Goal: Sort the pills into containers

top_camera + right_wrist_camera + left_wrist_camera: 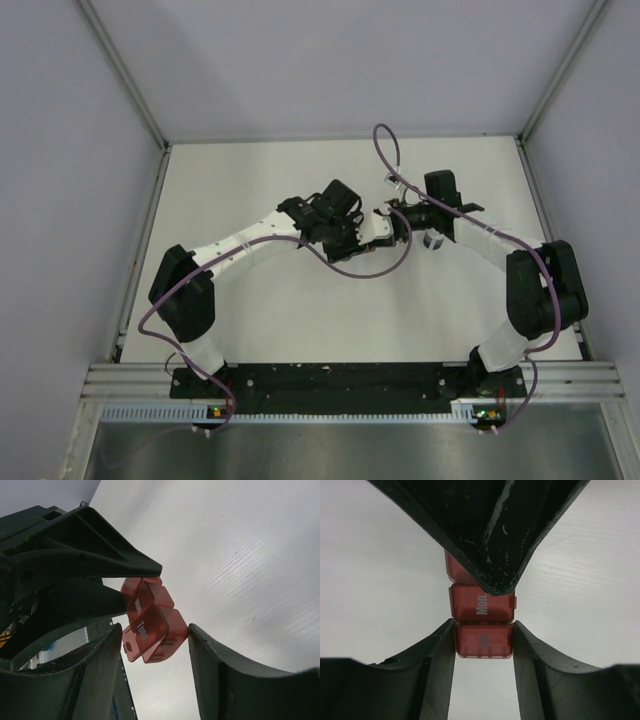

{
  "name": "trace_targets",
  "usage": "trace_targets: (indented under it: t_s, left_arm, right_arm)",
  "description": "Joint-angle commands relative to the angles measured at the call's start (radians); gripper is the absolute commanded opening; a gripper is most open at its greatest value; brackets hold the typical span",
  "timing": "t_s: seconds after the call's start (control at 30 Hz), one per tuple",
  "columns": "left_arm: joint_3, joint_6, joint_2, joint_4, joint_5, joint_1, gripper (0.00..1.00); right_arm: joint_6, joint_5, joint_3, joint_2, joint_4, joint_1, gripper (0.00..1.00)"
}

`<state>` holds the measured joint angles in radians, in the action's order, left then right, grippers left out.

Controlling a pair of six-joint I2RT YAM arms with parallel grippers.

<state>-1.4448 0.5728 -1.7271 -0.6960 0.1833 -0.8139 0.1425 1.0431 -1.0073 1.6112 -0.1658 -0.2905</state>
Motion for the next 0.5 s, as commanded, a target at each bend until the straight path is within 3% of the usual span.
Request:
trace_targets:
  t_s: [0.0, 0.47]
  left_arm:
    - [-0.02, -0.019, -0.006, 0.049, -0.016, -0.005, 0.0]
    - [-0.046, -0.03, -0.02, 0.03, -0.047, -0.007, 0.0]
  right_arm:
    - [-0.004, 0.051, 0.009, 0.009, 0.032, -0.018, 0.55]
    - [-0.018, 0.075, 0.018, 0.01, 0.023, -0.022, 0.47]
